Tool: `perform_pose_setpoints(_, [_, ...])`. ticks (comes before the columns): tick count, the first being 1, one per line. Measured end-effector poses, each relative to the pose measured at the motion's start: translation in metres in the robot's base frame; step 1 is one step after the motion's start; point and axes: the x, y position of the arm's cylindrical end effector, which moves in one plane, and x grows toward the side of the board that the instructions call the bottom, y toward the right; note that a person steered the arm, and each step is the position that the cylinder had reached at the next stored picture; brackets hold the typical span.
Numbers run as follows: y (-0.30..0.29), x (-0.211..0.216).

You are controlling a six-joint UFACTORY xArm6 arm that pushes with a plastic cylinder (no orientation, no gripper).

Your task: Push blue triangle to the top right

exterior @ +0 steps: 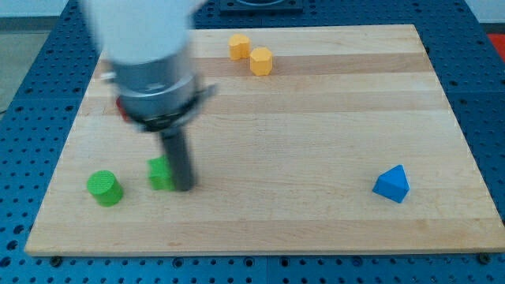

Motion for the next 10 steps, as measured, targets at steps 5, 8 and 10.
perform_pose_setpoints(5, [0.337,0.02])
perform_pose_setpoints(8, [0.345,-0.095])
perform_pose_setpoints(10, [0.371,-0.174])
